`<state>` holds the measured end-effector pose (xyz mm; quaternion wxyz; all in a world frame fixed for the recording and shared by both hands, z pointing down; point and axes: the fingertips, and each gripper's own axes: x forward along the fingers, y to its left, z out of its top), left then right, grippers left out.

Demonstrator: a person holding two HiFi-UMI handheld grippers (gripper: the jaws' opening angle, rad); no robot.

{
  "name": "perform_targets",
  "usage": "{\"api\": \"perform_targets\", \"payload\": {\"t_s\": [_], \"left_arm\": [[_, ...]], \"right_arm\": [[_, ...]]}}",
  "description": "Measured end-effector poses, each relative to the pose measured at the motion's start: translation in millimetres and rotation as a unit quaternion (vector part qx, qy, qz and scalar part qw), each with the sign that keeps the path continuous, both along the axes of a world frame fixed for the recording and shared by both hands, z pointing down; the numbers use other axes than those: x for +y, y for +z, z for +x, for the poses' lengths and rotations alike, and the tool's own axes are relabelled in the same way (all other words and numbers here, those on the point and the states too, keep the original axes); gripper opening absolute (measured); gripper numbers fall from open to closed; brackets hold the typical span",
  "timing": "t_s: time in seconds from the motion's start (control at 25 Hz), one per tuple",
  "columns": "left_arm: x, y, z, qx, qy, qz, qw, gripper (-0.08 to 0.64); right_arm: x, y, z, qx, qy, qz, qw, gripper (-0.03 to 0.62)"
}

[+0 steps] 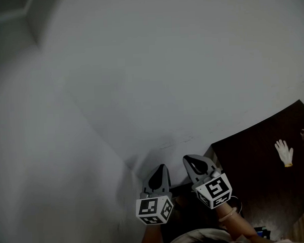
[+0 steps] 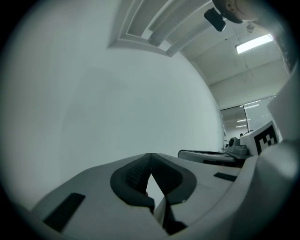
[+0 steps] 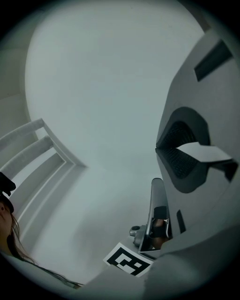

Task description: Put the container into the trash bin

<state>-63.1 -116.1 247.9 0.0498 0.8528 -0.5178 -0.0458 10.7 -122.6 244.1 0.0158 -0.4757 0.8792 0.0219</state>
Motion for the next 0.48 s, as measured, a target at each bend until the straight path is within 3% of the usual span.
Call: {"api": "perform_targets", "payload": {"t_s": [0.48], "left_arm": [[3.4, -12.6, -1.5, 0.006, 0.008, 0.011, 0.9999, 0.02]], "right_arm": [[7.1, -21.1, 1.3, 0.007, 0.014, 0.024, 1.0, 0.006]]}}
